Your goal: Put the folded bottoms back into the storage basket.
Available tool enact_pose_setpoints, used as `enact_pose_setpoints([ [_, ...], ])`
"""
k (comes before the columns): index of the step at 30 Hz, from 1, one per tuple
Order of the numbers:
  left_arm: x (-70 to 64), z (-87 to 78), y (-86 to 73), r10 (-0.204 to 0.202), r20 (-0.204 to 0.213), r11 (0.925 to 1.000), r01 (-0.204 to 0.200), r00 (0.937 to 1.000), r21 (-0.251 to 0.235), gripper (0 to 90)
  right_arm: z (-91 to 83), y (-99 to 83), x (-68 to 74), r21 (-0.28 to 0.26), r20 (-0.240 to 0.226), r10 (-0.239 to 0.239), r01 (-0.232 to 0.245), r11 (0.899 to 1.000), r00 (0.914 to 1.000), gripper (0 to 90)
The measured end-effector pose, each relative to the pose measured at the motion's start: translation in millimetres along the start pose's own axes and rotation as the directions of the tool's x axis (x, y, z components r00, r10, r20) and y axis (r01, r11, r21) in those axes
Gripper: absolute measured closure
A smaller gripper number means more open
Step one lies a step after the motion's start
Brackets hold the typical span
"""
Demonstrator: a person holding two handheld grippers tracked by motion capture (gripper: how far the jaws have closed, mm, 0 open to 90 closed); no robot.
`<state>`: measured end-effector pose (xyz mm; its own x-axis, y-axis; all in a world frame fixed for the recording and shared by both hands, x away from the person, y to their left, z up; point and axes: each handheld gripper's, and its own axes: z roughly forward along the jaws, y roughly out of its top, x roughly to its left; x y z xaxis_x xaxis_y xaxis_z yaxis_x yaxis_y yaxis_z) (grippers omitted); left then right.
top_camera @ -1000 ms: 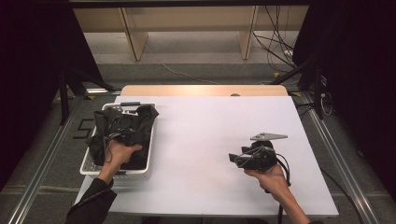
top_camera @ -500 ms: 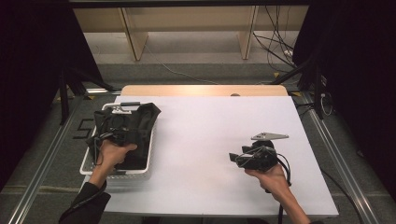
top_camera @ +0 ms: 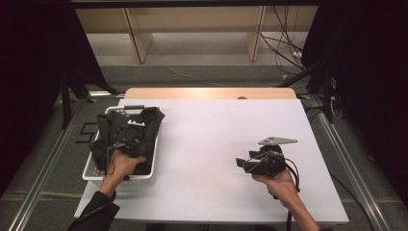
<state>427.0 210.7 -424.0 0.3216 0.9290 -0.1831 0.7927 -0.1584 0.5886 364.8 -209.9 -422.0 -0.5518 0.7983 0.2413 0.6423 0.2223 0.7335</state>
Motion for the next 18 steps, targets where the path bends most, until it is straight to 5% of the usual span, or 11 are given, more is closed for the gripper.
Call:
enact_pose_setpoints([
  [7,9.1,-23.0,5.9,-0.033,0.025,0.9980,0.034,0.9991,-0.052,48.0,-1.1,0.4,-0.6,-0.005,0.001,0.002,-0.002,1.000,1.0000,36.2],
  [18,-0.1,-49.6,14.8,-0.023,0.055,0.9888,0.031,0.9982,-0.146,32.5,-4.1,0.8,-0.3,-0.023,0.002,0.003,-0.003,1.000,1.0000,35.7],
])
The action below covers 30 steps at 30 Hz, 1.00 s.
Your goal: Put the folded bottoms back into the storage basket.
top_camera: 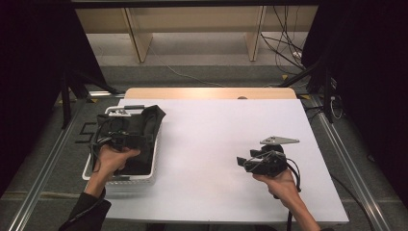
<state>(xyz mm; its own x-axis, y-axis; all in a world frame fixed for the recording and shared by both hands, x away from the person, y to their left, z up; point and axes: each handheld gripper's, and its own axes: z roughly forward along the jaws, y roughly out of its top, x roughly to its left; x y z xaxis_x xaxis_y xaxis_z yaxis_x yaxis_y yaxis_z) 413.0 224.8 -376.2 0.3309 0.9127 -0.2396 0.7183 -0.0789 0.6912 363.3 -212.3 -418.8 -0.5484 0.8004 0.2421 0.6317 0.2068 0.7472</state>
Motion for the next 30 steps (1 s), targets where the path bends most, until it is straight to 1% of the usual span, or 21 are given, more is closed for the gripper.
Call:
enact_pose_setpoints([
  [3,-4.1,-1.1,0.0,0.003,0.004,0.9998,-0.003,1.0000,-0.020,28.8,-1.3,0.0,0.0,-0.011,0.003,0.000,0.000,1.000,1.0000,35.4],
  [7,-11.4,0.9,-2.3,0.010,0.039,0.9986,-0.008,0.9992,-0.053,24.4,-3.7,-0.1,0.4,-0.025,-0.002,-0.015,0.015,1.000,0.9999,34.6],
  [8,-13.9,1.2,-2.9,0.014,0.042,0.9981,-0.012,0.9990,-0.061,23.6,-4.0,-0.4,0.6,-0.031,-0.003,-0.019,0.019,0.999,0.9998,34.3],
  [11,-23.5,1.0,-5.1,0.035,0.059,0.9948,-0.029,0.9977,-0.098,21.6,-6.5,-0.7,1.2,-0.047,-0.006,-0.022,0.022,0.999,0.9997,33.2],
  [15,-37.7,1.5,-8.8,0.073,0.086,0.9900,-0.062,0.9937,-0.127,19.8,-10.7,-1.5,2.2,-0.075,-0.006,-0.029,0.028,0.997,0.9996,30.7],
  [17,-45.5,3.0,-11.6,0.092,0.101,0.9867,-0.077,0.9906,-0.143,19.3,-12.7,-2.2,3.7,-0.085,0.011,-0.038,0.039,0.996,0.9992,28.5],
  [18,-49.8,4.1,-13.4,0.105,0.114,0.9849,-0.088,0.9879,-0.149,19.1,-13.2,-2.6,4.0,-0.089,0.016,-0.045,0.046,0.995,0.9989,27.5],
  [19,-53.2,5.1,-15.0,0.111,0.123,0.9832,-0.091,0.9862,-0.158,18.9,-14.1,-3.3,4.5,-0.095,0.018,-0.051,0.052,0.994,0.9986,26.7],
  [22,-63.0,7.8,-20.1,0.130,0.148,0.9779,-0.102,0.9804,-0.183,18.0,-16.5,-5.3,5.5,-0.115,0.012,-0.051,0.052,0.992,0.9986,25.6],
  [23,-67.3,9.2,-22.8,0.143,0.163,0.9752,-0.111,0.9762,-0.191,17.8,-17.3,-5.9,5.9,-0.123,0.009,-0.052,0.053,0.991,0.9986,25.4],
  [25,-73.8,11.6,-27.7,0.167,0.175,0.9700,-0.130,0.9702,-0.205,17.4,-19.3,-7.0,7.6,-0.141,0.005,-0.052,0.052,0.989,0.9986,25.1],
  [26,-73.8,11.6,-27.7,0.167,0.175,0.9700,-0.130,0.9702,-0.205,17.3,-20.3,-7.4,8.1,-0.151,0.004,-0.058,0.057,0.987,0.9983,24.7],
  [27,-79.4,14.5,-32.6,0.183,0.188,0.9672,-0.142,0.9649,-0.211,17.2,-21.5,-7.9,9.2,-0.162,0.003,-0.058,0.058,0.985,0.9983,24.1],
  [29,-84.2,17.5,-37.4,0.194,0.195,0.9647,-0.151,0.9613,-0.216,16.9,-23.2,-8.8,10.4,-0.177,0.001,-0.063,0.062,0.982,0.9980,23.6],
  [30,-86.0,18.6,-39.3,0.194,0.197,0.9643,-0.150,0.9610,-0.218,16.7,-24.4,-9.4,11.1,-0.184,-0.001,-0.063,0.062,0.981,0.9980,23.4],
])
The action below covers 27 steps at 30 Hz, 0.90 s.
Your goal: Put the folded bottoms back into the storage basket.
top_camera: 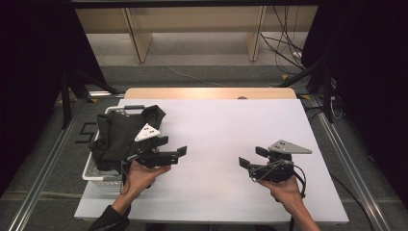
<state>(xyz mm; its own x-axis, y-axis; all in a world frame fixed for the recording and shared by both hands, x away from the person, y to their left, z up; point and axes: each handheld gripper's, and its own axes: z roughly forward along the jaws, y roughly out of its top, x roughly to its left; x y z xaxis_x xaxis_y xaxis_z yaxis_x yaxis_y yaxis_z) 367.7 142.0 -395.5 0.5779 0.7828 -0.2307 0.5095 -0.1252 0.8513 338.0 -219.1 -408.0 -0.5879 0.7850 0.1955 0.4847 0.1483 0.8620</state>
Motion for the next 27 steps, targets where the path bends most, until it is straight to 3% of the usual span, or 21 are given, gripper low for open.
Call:
enact_pose_setpoints([
  [6,-15.1,9.2,-16.1,0.014,0.032,0.9998,-0.014,0.9994,-0.012,16.1,-5.1,-3.4,1.9,-0.026,-0.005,-0.005,0.005,1.000,1.0000,22.5],
  [12,-28.7,16.2,-29.4,0.073,0.055,0.9966,-0.071,0.9958,-0.042,15.0,-10.6,-8.6,3.1,-0.051,0.005,-0.020,0.020,0.998,0.9998,22.2],
  [18,-33.8,12.4,-38.2,0.090,0.073,0.9914,-0.083,0.9932,-0.102,14.2,-18.5,-17.1,6.6,-0.084,-0.001,-0.032,0.032,0.996,0.9995,21.3],
  [27,-40.7,2.6,-53.2,0.145,0.088,0.9839,-0.134,0.9856,-0.118,10.0,-29.6,-30.6,12.4,-0.138,0.002,-0.035,0.035,0.990,0.9994,19.4],
])
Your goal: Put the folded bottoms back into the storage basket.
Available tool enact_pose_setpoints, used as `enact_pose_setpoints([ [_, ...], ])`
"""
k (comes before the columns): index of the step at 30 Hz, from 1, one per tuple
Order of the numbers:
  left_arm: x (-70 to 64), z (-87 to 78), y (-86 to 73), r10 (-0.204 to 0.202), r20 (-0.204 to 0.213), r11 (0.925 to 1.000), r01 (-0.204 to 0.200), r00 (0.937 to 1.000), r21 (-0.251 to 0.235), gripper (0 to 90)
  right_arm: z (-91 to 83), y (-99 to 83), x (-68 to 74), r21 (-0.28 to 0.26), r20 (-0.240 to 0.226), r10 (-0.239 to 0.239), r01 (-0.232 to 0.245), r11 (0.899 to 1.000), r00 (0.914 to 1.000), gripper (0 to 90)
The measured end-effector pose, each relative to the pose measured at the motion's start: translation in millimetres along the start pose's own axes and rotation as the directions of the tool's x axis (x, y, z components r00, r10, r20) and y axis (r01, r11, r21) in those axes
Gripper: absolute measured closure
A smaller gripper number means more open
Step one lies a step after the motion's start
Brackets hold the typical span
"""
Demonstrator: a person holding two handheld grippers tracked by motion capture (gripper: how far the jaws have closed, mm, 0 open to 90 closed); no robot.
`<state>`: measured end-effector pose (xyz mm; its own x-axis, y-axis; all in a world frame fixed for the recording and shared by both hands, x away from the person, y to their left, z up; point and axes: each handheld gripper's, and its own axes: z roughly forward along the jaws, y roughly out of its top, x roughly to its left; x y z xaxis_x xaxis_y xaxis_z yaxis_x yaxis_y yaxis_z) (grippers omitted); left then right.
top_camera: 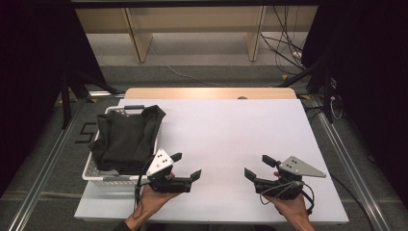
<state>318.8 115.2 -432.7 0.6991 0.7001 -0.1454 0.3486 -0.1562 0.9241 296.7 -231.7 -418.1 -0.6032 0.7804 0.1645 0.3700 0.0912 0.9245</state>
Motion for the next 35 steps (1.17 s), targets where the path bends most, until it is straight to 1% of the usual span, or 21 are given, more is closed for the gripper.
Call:
enact_pose_setpoints([
  [2,-0.4,-2.4,-2.5,-0.003,-0.003,1.0000,0.003,1.0000,-0.001,9.7,-1.4,-2.6,1.7,0.003,0.001,-0.008,0.008,1.000,1.0000,18.8],
  [4,-0.5,-4.0,-3.7,-0.006,-0.004,1.0000,0.006,1.0000,-0.007,8.8,-2.4,-5.7,3.6,0.009,-0.003,-0.003,0.003,1.000,1.0000,17.9],
  [5,-0.8,-7.2,-5.0,-0.006,-0.011,0.9997,0.006,0.9999,-0.023,7.9,-2.8,-7.6,4.6,0.017,-0.005,-0.004,0.004,1.000,1.0000,17.4],
  [7,-0.4,-9.9,-5.0,-0.008,-0.013,0.9992,0.008,0.9999,-0.040,4.8,-3.8,-9.8,5.6,0.027,-0.011,-0.009,0.009,1.000,0.9999,15.9],
  [9,0.3,-11.0,-5.1,-0.013,0.001,0.9993,0.013,0.9999,-0.035,4.5,-4.6,-11.6,5.6,0.028,-0.011,-0.011,0.012,1.000,0.9999,15.8],
  [12,-1.3,-10.8,-7.0,-0.011,0.005,0.9996,0.011,0.9999,-0.027,4.5,-5.5,-14.3,4.2,0.034,-0.007,0.003,-0.002,0.999,1.0000,15.6],
  [14,-2.4,-9.2,-7.8,0.004,0.007,0.9998,-0.003,1.0000,-0.020,4.3,-6.2,-14.9,3.0,0.031,-0.002,0.006,-0.006,0.999,1.0000,15.6],
  [17,-3.4,-7.2,-9.3,0.027,0.000,0.9996,-0.026,0.9996,-0.008,4.3,-7.6,-13.3,2.7,0.017,-0.005,0.006,-0.006,1.000,1.0000,15.7],
  [19,-3.6,-6.9,-9.2,0.032,0.004,0.9995,-0.032,0.9995,-0.009,4.3,-9.3,-11.9,2.8,0.002,-0.003,0.001,-0.001,1.000,1.0000,15.7],
  [21,-4.5,-7.1,-8.7,0.044,0.000,0.9989,-0.044,0.9991,-0.018,4.1,-10.9,-10.8,2.6,-0.010,-0.005,0.006,-0.006,1.000,1.0000,15.8],
  [25,-4.7,-7.7,-8.1,0.044,-0.002,0.9987,-0.044,0.9990,-0.027,3.6,-10.7,-10.8,2.0,-0.011,0.000,0.007,-0.007,1.000,1.0000,15.8],
  [30,-4.0,-6.2,-8.1,0.035,-0.011,0.9992,-0.035,0.9993,-0.019,3.1,-10.3,-11.2,2.4,-0.007,0.002,0.000,0.000,1.000,1.0000,15.9],
  [35,-4.4,-5.4,-8.1,0.045,-0.017,0.9988,-0.045,0.9988,-0.020,2.0,-10.3,-11.1,2.3,-0.008,0.007,-0.004,0.004,1.000,1.0000,16.0],
])
